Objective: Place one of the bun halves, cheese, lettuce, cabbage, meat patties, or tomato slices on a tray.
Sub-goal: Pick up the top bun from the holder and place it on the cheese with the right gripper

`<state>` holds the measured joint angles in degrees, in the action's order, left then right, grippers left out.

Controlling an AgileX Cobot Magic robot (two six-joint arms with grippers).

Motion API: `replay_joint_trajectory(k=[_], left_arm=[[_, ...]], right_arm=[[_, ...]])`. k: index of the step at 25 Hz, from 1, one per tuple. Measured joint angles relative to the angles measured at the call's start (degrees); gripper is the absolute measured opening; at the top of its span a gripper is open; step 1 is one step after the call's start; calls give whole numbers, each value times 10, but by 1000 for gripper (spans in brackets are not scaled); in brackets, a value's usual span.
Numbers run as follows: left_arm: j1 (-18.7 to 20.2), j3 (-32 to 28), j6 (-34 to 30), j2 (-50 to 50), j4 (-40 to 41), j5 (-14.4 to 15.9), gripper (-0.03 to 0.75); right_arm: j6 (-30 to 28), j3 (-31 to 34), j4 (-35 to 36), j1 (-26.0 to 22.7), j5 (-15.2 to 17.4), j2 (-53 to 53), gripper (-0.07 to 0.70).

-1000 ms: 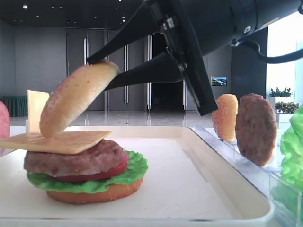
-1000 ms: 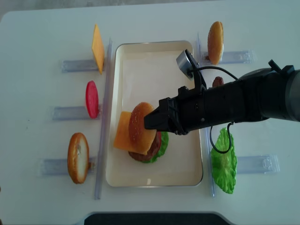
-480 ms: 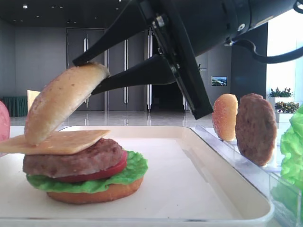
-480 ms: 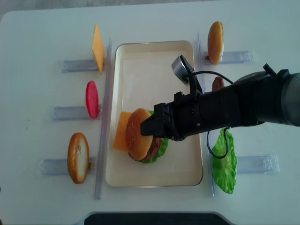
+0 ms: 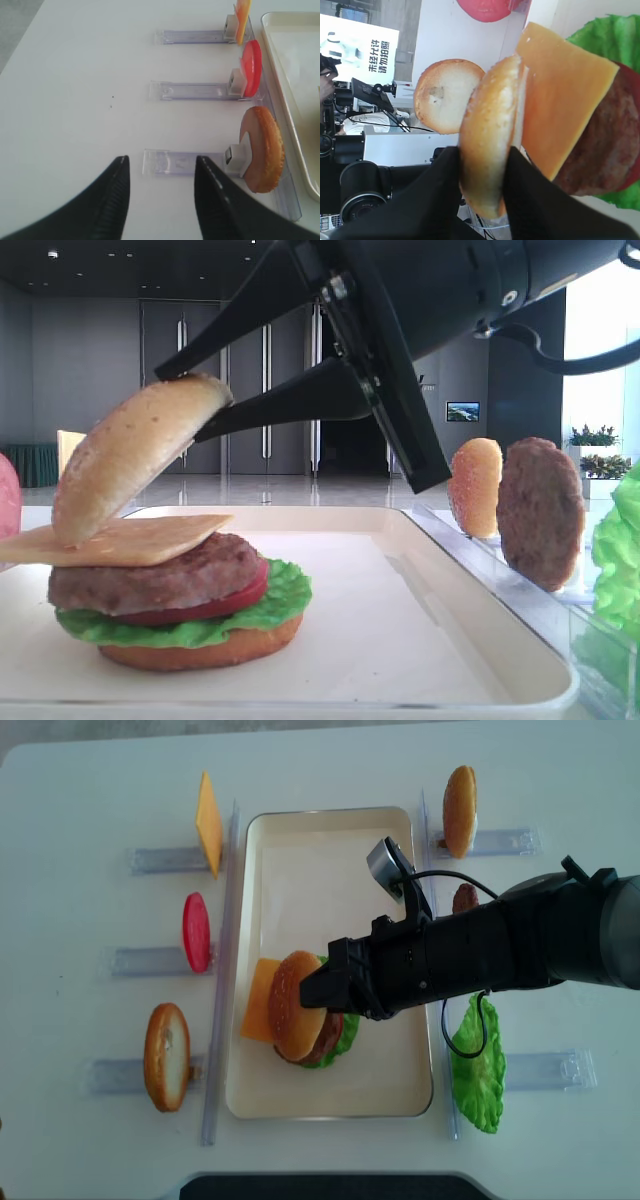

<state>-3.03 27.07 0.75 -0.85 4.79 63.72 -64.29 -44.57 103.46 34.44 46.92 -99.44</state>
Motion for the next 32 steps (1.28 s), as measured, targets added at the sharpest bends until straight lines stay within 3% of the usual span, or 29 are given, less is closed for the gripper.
replay_joint_trajectory(k=[3,11,23,32], left_arm=[[0,0,0,0,0,0,328],[0,0,0,0,0,0,328],[0,0,0,0,0,0,328],[0,0,0,0,0,0,328]], right_arm=[[-1,0,0,0,-1,0,228],[-42,0,0,0,-26,0,384],[-73,0,-46,0,-126,0,402],[-95,0,-83,1,-180,9,416]])
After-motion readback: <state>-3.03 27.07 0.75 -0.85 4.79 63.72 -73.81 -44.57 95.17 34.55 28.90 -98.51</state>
